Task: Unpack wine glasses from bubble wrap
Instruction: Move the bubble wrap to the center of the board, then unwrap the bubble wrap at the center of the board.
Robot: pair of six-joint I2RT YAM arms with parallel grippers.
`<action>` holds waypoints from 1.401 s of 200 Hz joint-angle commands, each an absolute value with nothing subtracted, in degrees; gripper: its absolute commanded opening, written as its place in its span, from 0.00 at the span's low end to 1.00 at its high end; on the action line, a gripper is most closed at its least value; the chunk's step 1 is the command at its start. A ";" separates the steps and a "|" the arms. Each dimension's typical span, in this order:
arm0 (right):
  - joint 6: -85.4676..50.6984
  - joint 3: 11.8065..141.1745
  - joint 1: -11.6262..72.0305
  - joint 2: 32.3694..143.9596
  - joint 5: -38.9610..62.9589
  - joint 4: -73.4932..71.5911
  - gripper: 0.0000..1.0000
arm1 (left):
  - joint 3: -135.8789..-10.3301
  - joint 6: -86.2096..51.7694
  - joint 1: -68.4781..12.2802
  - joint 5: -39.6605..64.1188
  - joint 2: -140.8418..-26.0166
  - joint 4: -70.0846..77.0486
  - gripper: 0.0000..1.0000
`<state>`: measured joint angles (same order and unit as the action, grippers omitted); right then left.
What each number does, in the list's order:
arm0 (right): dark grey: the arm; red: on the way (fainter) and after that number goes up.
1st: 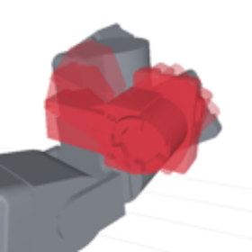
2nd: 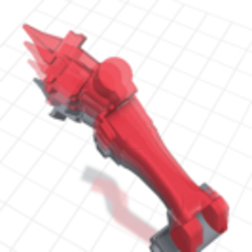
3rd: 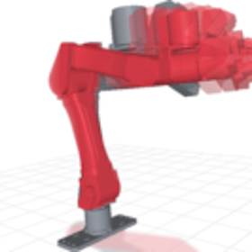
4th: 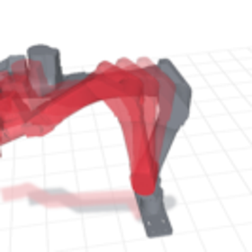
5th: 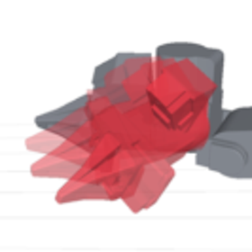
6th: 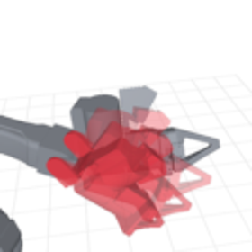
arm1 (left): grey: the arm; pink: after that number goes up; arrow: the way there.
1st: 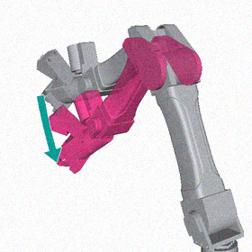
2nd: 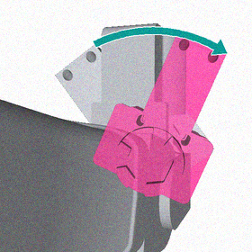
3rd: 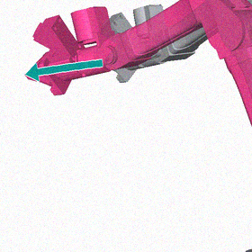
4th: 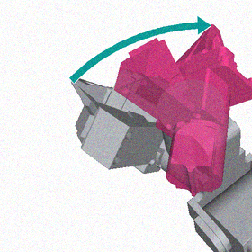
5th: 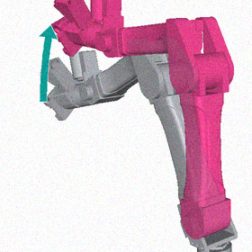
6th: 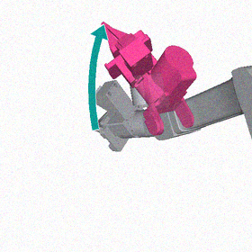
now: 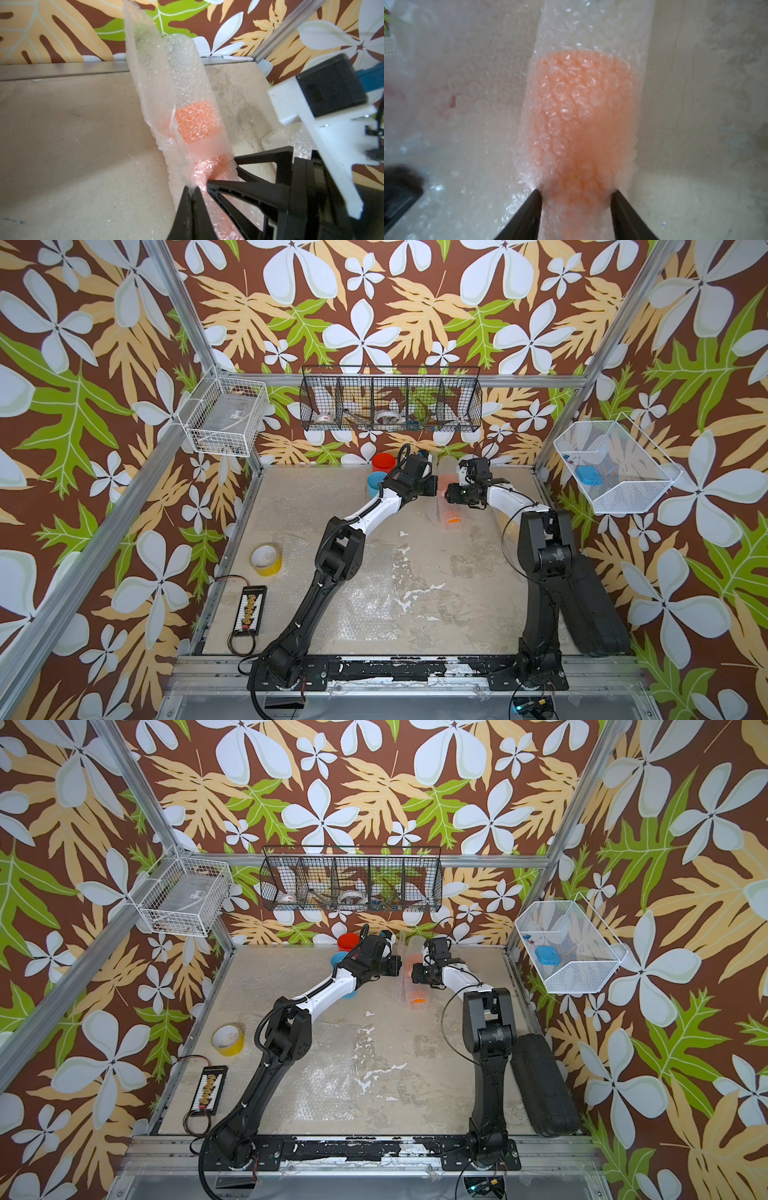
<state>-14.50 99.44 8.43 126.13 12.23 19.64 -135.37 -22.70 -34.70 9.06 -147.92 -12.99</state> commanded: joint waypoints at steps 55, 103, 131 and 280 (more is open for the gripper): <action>-13.89 112.51 7.47 133.48 13.97 25.71 0.54 | -138.33 -25.77 -32.75 9.33 -151.13 -5.72 0.00; -14.13 111.29 7.28 132.47 14.03 25.39 0.42 | -135.71 -25.39 -31.79 8.82 -149.15 -5.62 0.00; -14.41 109.33 7.12 130.69 14.46 24.72 0.32 | -135.24 -24.97 -31.73 8.76 -148.56 -6.12 0.00; -15.81 102.53 0.05 127.13 19.51 21.80 0.22 | -130.25 -23.86 -31.73 5.51 -145.30 -9.55 0.00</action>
<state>-15.86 103.24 0.32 127.92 19.07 22.76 -130.41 -25.17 -31.88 7.49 -146.34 -8.95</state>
